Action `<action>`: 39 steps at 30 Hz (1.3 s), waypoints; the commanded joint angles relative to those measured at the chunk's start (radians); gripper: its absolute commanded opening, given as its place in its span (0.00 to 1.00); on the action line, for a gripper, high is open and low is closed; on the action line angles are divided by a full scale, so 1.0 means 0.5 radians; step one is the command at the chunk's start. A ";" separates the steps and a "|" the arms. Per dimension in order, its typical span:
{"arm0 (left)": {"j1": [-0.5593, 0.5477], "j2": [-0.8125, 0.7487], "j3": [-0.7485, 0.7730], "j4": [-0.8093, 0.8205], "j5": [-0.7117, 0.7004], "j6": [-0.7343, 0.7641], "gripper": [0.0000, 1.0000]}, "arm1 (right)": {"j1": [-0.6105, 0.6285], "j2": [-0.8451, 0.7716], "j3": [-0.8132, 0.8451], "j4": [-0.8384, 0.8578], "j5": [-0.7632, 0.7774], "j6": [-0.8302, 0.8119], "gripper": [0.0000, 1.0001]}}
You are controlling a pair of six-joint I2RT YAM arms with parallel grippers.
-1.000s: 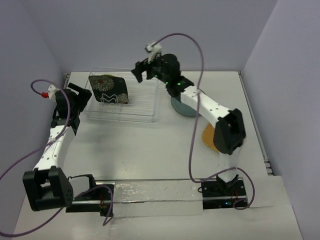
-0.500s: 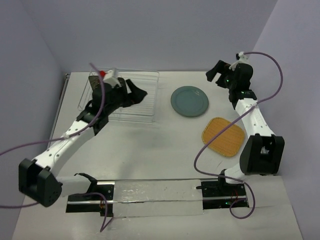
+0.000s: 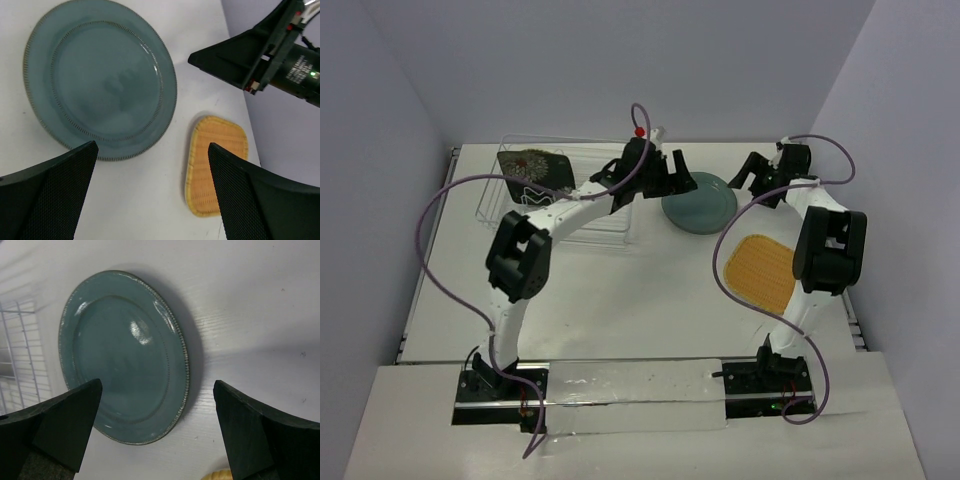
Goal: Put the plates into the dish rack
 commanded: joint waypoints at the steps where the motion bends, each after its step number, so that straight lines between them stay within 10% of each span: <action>1: -0.054 0.226 0.311 -0.139 -0.096 -0.108 0.99 | -0.012 0.088 0.162 -0.083 -0.035 -0.069 1.00; 13: -0.051 0.565 0.561 -0.344 -0.682 -0.302 0.99 | -0.010 0.317 0.273 -0.141 -0.070 -0.031 1.00; 27: -0.032 0.842 0.748 -0.412 -0.765 -0.378 0.74 | 0.034 0.455 0.344 -0.138 -0.193 0.006 1.00; 39: -0.040 0.498 0.532 -0.412 -1.011 -0.291 0.84 | 0.054 0.470 0.364 -0.143 -0.147 0.014 1.00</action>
